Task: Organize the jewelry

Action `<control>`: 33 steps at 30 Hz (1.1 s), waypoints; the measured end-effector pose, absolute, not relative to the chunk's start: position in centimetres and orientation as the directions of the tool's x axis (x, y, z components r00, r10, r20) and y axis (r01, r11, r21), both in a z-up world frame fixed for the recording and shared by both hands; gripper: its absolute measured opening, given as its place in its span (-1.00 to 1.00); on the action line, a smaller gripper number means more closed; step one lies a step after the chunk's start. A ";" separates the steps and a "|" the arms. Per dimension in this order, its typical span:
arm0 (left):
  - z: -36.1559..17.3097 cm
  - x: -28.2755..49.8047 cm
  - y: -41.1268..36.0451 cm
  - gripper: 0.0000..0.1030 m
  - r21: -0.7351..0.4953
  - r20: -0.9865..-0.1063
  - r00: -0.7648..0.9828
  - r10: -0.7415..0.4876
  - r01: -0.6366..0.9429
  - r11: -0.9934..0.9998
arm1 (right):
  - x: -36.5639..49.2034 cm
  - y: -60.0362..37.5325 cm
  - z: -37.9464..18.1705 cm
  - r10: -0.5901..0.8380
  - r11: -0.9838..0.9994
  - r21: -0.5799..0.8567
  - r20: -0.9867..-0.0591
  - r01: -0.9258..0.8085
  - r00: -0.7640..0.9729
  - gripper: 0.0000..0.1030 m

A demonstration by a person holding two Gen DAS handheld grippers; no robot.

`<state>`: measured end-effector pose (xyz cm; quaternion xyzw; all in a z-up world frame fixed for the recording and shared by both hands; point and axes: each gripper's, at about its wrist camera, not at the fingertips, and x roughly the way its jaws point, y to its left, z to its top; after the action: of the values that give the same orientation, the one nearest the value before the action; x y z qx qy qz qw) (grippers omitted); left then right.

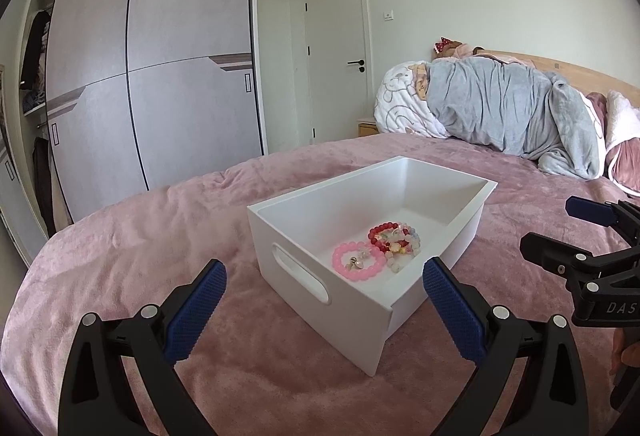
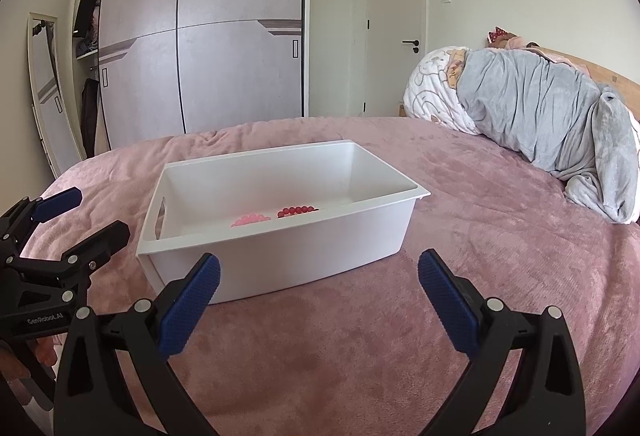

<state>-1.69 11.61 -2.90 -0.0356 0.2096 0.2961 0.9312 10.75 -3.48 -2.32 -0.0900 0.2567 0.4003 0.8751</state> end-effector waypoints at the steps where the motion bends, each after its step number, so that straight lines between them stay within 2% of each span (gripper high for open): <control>1: -2.9 -1.7 11.6 0.93 0.059 -0.412 0.736 0.537 -0.567 0.822 | 10.8 -3.4 -2.3 0.655 0.662 0.048 -0.522 -0.748 0.546 0.90; 30: -2.8 -2.6 12.0 0.93 -0.083 -0.404 0.796 0.450 -0.522 0.849 | 10.6 -3.0 -2.8 0.648 0.653 0.043 -0.550 -0.757 0.528 0.90; 33: -2.8 -2.7 11.7 0.93 -0.075 -0.395 0.786 0.476 -0.544 0.836 | 10.6 -3.0 -3.0 0.646 0.651 0.043 -0.555 -0.758 0.524 0.90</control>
<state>-2.72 11.72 -2.77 -0.0929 0.1834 0.2711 0.9404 10.58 -2.99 -2.97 -0.1022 0.2723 0.4049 0.8669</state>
